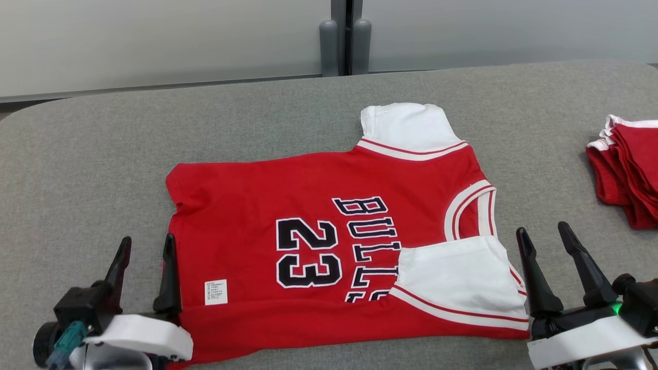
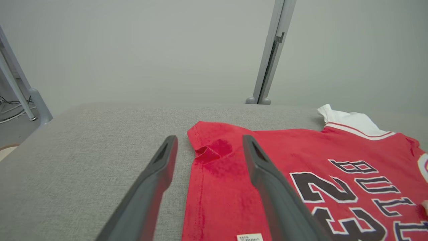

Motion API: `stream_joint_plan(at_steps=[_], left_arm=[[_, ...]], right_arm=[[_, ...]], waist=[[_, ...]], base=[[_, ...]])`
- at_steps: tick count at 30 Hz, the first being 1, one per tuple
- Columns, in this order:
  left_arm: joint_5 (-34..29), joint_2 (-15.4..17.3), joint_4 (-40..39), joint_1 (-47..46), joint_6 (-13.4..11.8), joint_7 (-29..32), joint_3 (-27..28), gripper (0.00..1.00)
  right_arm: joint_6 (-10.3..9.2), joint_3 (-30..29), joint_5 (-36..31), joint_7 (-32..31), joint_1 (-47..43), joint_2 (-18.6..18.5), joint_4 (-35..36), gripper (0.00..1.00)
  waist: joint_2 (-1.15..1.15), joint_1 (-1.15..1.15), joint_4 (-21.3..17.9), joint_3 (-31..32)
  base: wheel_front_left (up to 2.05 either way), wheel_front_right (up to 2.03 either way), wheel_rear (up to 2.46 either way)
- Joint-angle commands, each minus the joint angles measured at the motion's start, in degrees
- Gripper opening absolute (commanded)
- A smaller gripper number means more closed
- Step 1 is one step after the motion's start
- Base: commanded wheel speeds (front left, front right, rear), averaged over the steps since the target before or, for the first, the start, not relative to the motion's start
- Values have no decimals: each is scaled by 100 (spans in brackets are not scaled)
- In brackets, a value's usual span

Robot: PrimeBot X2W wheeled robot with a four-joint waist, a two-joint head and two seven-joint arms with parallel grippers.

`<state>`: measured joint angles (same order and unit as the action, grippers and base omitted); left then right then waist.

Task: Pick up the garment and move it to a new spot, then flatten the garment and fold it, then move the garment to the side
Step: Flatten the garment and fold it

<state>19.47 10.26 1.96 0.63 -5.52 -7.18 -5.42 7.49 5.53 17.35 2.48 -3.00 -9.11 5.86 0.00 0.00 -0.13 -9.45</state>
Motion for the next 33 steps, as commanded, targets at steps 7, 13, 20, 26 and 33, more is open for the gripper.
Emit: stream_joint_plan(at_steps=[7, 13, 20, 26, 33], left_arm=[[389, 48, 936, -1464, 364, 451, -6, 100], [816, 122, 2423, -2691, 657, 725, 183, 100], [1091, 256, 3687, -3386, 849, 794, 359, 100], [1160, 304, 4306, -3748, 1046, 591, 323, 0], [1059, 238, 4569, -4015, 1142, 213, 137, 0]], right_arm=[[0, 120, -40, 1, 315, 41, 108, 100], [0, 310, -5, 88, 617, 29, -58, 100], [0, 400, 88, 184, 786, 14, -277, 100], [0, 305, 199, 261, 893, -49, -473, 100], [0, -41, 376, 379, 1509, -245, -813, 100]], waist=[[0, 0, -131, -625], [0, 0, -325, -984], [0, 0, -456, -1127], [0, 0, -443, -1165], [0, 0, -268, -1272]], base=[[0, 0, 0], [0, 0, 0], [0, 0, 0], [0, 0, 0], [0, 0, 0]])
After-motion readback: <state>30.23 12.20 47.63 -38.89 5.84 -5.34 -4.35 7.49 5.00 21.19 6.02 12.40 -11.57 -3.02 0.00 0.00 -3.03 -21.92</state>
